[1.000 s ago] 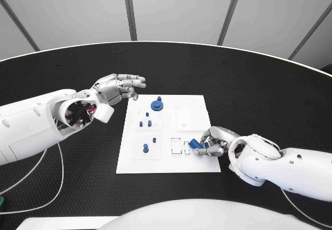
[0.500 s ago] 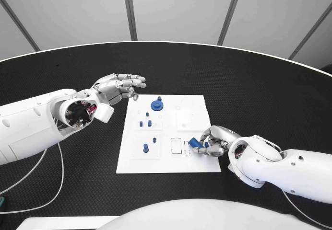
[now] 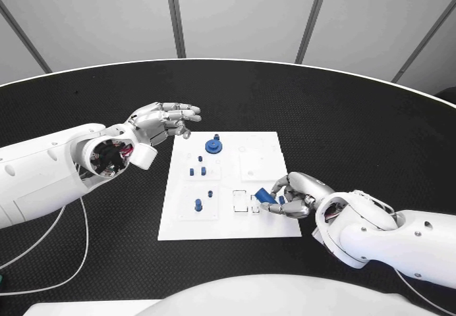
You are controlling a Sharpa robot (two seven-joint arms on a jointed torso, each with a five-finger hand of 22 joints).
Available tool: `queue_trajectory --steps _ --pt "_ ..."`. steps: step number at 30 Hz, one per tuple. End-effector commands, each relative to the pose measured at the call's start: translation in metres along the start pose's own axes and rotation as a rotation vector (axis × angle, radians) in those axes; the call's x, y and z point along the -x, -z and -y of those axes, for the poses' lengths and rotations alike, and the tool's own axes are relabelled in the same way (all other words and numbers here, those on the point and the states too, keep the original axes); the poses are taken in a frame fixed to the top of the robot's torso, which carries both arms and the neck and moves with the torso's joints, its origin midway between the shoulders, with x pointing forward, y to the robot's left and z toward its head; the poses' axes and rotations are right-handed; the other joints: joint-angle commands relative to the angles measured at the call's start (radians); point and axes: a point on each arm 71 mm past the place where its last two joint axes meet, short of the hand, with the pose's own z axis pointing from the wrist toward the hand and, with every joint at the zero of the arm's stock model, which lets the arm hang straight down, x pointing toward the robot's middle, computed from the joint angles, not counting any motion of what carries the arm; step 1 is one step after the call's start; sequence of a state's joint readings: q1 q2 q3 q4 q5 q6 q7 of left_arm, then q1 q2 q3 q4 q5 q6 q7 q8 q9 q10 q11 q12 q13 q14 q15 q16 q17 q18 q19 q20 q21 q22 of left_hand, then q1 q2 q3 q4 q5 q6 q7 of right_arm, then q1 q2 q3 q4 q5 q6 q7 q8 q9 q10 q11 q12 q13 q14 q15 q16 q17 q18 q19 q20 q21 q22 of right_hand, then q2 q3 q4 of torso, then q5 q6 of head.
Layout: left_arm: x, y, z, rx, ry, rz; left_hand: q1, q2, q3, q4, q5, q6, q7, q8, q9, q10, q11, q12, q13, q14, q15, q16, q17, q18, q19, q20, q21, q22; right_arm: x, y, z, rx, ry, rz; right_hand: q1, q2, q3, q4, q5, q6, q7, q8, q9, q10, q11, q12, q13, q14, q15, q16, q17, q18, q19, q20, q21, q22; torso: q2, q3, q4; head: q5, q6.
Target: Assemble the parts on the task board
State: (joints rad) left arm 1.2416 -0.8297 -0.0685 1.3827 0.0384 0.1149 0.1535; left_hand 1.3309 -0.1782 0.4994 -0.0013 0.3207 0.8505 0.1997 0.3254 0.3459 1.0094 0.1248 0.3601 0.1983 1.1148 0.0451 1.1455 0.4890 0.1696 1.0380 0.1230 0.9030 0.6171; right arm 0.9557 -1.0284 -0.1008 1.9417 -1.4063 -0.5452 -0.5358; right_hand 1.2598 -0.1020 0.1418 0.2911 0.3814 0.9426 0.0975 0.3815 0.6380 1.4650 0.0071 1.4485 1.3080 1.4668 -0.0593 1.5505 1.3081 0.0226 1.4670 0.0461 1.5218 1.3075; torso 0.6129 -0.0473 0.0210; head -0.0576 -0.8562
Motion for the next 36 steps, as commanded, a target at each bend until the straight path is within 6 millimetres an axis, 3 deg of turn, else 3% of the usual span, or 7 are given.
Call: queue_trajectory --steps 1,8,13,25,36 --pt "-0.001 -0.001 0.000 0.000 0.000 -0.003 0.004 0.006 -0.006 0.002 0.002 -0.005 0.000 -0.006 0.001 -0.007 0.000 0.004 0.001 -0.007 0.000 0.006 -0.001 0.015 -0.001 0.008 -0.006 -0.001 -0.005 -0.004 -0.004 0.002 0.001 -0.027 -0.009 0.002 0.007 0.002 0.003 0.036 -0.024 0.005 0.006 0.037 -0.009 0.006 0.169 0.097 -0.008 0.005 0.231 -0.009 0.084 -0.007 0.004 0.220 0.001 -0.0023 0.0035 -0.001 0.000" --pt "-0.002 -0.001 0.000 0.001 0.001 -0.005 0.004 0.006 -0.006 0.002 0.002 -0.005 0.000 -0.006 0.001 -0.007 0.000 0.004 0.001 -0.007 0.000 0.006 -0.001 0.015 -0.001 0.008 -0.006 -0.001 -0.014 -0.014 -0.013 0.007 0.003 -0.062 -0.071 0.011 0.007 0.002 -0.001 0.055 -0.029 0.006 0.009 0.040 -0.014 0.007 0.171 0.097 -0.012 0.004 0.230 -0.010 0.084 -0.011 0.005 0.221 0.002 -0.0032 0.0051 -0.001 0.004" --pt "-0.001 -0.001 0.000 0.001 0.000 -0.004 0.004 0.006 -0.006 0.002 0.002 -0.005 0.000 -0.006 0.001 -0.007 0.000 0.004 0.001 -0.007 0.000 0.006 -0.001 0.015 -0.001 0.008 -0.006 -0.001 -0.018 -0.018 -0.020 0.021 -0.003 -0.066 -0.110 0.020 0.006 0.002 0.000 0.070 -0.035 0.011 0.014 0.041 -0.019 0.005 0.171 0.097 -0.016 0.004 0.229 -0.010 0.086 -0.014 0.008 0.224 0.003 -0.0016 0.0045 0.002 0.006" --pt "-0.002 -0.001 0.000 0.001 0.000 -0.004 0.004 0.006 -0.006 0.002 0.002 -0.005 0.000 -0.006 0.001 -0.007 0.000 0.004 0.001 -0.007 0.000 0.006 -0.001 0.015 -0.001 0.008 -0.006 -0.001 -0.023 -0.027 -0.026 0.025 0.004 -0.078 -0.122 0.022 0.011 0.001 0.001 0.088 -0.044 0.023 0.023 0.046 -0.026 0.010 0.176 0.097 -0.022 0.005 0.231 -0.011 0.086 -0.018 0.009 0.226 0.002 -0.0005 0.0013 0.006 0.005" --pt "-0.002 -0.001 0.000 0.002 0.000 -0.003 0.003 0.007 -0.007 0.004 0.002 -0.006 0.000 -0.006 0.002 -0.008 0.001 0.005 0.002 -0.008 0.000 0.006 -0.002 0.015 -0.001 0.008 -0.007 -0.002 -0.024 -0.037 -0.024 0.003 0.018 -0.077 -0.167 0.019 0.003 0.003 -0.009 0.100 -0.051 0.040 0.037 0.046 -0.033 0.006 0.175 0.097 -0.028 0.004 0.230 -0.011 0.086 -0.025 0.009 0.226 0.003 -0.0018 0.0043 0.007 0.005"
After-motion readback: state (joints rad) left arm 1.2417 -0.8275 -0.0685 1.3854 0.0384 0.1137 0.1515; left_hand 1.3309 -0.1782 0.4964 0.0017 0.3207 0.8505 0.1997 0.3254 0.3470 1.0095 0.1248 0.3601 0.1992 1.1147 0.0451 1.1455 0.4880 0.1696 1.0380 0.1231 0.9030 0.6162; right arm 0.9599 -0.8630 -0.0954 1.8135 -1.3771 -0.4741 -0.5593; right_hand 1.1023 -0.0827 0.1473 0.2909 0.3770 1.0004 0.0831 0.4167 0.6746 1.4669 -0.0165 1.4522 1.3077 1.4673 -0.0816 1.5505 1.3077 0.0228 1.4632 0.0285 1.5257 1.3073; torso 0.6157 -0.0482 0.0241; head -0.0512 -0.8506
